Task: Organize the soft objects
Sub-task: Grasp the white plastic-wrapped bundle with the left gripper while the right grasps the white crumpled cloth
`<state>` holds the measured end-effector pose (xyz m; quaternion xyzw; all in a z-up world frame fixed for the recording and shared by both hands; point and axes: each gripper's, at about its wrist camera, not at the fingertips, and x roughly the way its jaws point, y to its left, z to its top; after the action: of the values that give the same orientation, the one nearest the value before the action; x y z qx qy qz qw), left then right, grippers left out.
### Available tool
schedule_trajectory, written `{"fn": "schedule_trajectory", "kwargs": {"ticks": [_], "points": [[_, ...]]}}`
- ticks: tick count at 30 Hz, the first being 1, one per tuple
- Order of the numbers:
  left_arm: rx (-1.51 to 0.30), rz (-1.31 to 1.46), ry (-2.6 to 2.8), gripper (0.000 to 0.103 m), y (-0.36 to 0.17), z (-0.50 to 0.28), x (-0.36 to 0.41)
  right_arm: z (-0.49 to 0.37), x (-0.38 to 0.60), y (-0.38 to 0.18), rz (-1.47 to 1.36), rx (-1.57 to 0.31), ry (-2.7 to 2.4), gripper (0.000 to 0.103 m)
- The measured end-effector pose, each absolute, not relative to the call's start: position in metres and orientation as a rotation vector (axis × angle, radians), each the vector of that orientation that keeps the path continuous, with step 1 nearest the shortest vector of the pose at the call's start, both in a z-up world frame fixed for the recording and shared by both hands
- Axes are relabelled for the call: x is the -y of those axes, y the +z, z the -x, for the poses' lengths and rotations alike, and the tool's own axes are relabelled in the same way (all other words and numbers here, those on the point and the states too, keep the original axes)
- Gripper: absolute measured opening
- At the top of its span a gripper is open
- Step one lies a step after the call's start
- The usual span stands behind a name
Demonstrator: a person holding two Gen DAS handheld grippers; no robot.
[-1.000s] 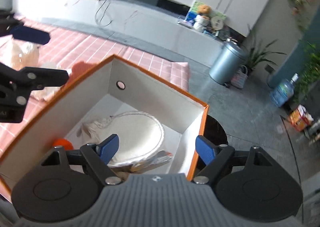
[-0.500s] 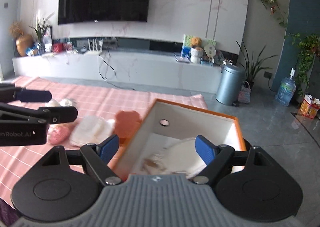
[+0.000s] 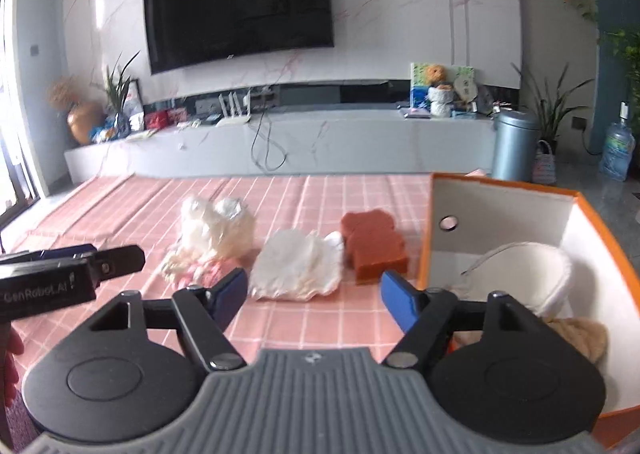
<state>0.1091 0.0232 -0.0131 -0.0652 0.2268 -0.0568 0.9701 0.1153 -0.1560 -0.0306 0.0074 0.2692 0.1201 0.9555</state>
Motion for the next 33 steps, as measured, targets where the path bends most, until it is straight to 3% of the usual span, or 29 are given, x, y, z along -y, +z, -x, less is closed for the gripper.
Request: {"fn": "schedule_trajectory", "kwargs": {"ticks": [12,16,26,33], "points": [[-0.517,0.193,-0.085,0.086,-0.047,-0.129,-0.054,-0.166,0.121,-0.066,0.054,-0.65,0.264,0.058],[-0.52,0.187,-0.083,0.092,-0.047,-0.149,-0.054,-0.194,0.112,-0.073,0.065,-0.679,0.247,0.058],[-0.551,0.115,-0.097,0.093,-0.027,-0.231,-0.049,-0.254,0.1,-0.082,0.04,-0.697,0.195,0.058],[-0.799,0.073,-0.18,0.092,-0.024,-0.296,-0.058,-0.289,0.096,-0.097,0.033,-0.77,0.154,0.061]]}}
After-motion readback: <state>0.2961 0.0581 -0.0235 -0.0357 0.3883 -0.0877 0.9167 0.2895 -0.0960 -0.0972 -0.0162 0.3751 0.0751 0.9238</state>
